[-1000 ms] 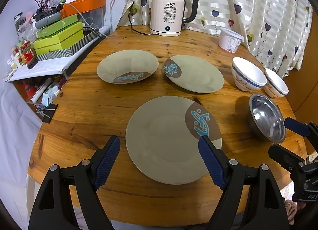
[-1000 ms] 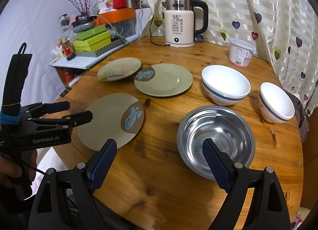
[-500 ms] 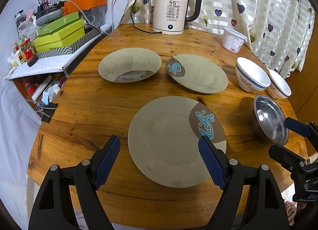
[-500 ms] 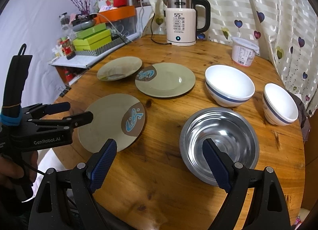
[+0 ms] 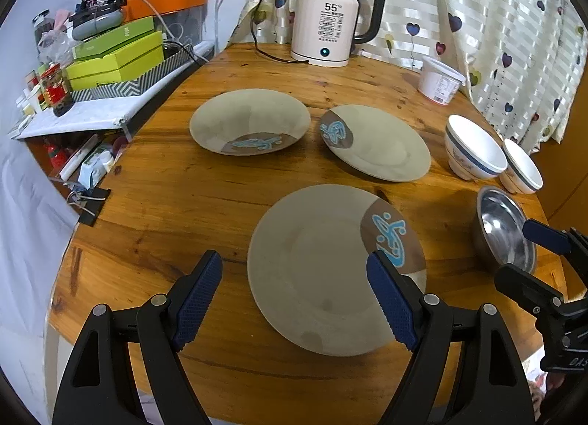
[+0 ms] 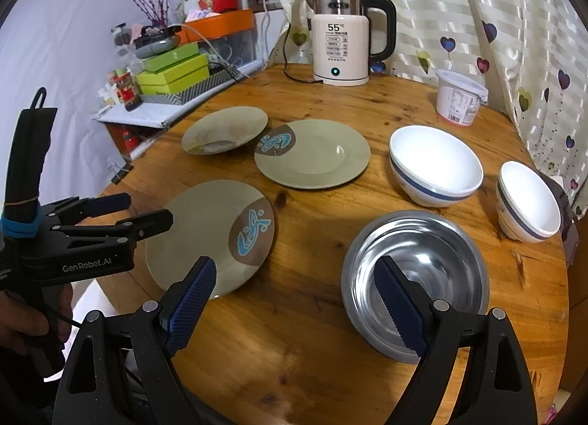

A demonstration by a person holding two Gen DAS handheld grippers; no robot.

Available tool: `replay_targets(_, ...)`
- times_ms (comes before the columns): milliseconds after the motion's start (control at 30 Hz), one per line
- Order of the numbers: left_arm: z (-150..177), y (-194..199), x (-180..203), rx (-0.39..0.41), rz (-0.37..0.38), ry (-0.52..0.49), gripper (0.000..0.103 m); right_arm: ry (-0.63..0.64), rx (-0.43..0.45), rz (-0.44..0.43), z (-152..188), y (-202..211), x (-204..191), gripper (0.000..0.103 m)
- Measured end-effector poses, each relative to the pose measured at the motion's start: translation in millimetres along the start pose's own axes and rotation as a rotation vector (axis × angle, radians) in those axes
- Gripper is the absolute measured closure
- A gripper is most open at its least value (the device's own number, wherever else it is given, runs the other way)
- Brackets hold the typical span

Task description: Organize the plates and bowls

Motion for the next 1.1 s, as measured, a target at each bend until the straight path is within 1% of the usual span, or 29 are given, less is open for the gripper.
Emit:
replay_targets(233,-9.3,-0.9,-11.3,0.01,-0.005,0.022,0.022,0.011,0.004,-0.017,-15.2,-6.7,-4.5,0.014)
replay_targets(500,-24.0,-7.6,-34.1,0.018,-0.01,0.067,0.022,0.047,0.007,-0.017,-37.2,-18.7,-12.1,0.016)
replay_targets(600,-27.7,-10.7,-40.9,0.02,-0.014,0.079,0.022,0.064,0.002,-0.02,-45.5,-25.5,-16.4,0.018)
replay_targets(833,-39.7,-18.9,-53.0,0.027,-0.018,0.098,0.022,0.069,-0.012,-0.043,-66.1,-44.2,-22.6,0.019)
replay_targets(900,-44.0,-22.5,-56.2,0.026,-0.013,0.105,0.022,0.066,-0.021,-0.052,-72.5,-51.6,-24.1,0.02)
replay_targets(967,-47.5,-26.6,-59.7,0.026,-0.011,0.107,0.022,0.066,-0.03,-0.056,-78.7,-59.8,-25.3,0.026)
replay_targets(1100,-54.1,-34.7,-66.4,0.021,-0.004,0.114,0.022,0.064,-0.046,-0.073,-89.1,-73.4,-28.8,0.029)
Point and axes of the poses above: each gripper's, at about its wrist camera, not at the fingertips, and y roughly against the way its jaws point, x to its right, z to its underside, the point moved 6 cm from there along -y, roughly the way its jaws point, and after that the axes turned 4 degrees about y, right-handed, at the moved point
